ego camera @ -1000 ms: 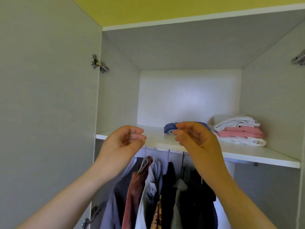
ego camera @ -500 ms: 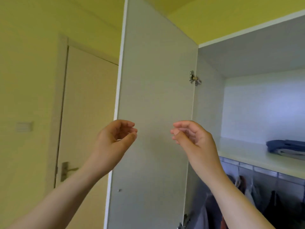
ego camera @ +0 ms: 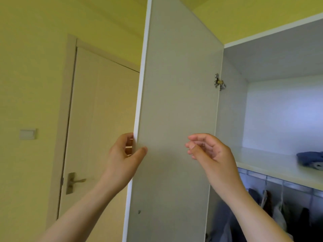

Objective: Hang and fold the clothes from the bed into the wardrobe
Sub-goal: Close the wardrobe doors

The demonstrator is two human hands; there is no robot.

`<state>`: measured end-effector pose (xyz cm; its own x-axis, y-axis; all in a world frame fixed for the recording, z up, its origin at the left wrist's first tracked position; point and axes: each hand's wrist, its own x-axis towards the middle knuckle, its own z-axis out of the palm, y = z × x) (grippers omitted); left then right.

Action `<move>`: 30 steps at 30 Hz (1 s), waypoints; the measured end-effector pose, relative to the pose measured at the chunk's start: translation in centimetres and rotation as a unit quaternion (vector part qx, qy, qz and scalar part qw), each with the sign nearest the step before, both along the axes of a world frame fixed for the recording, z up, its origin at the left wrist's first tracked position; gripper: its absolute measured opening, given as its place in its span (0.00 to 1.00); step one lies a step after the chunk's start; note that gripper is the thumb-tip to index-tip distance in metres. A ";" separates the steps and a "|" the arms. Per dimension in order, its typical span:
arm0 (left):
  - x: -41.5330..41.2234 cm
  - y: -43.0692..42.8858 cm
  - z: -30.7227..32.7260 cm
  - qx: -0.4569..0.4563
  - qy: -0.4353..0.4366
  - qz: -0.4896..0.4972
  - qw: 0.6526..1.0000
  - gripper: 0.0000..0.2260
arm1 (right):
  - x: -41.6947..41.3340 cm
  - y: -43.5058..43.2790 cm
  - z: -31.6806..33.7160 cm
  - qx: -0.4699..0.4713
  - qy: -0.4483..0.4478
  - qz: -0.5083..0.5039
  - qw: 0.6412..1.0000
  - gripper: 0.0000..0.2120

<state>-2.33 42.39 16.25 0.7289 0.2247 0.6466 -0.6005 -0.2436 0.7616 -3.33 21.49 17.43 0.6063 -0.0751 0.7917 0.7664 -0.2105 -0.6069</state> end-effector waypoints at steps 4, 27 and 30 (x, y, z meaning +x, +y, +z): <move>-0.5 -0.7 0.1 -0.013 -0.008 0.001 1.000 0.10 | -0.5 -1.6 0.0 -0.009 -0.002 -0.021 1.000 0.06; -7.4 -21.0 0.3 0.052 -0.131 -0.265 0.954 0.07 | -11.3 -18.9 -0.7 0.023 -0.042 -0.171 0.984 0.07; -6.9 -24.9 -0.2 0.080 -0.143 -0.278 0.947 0.11 | -13.1 -22.2 -1.0 0.040 -0.043 -0.203 0.977 0.07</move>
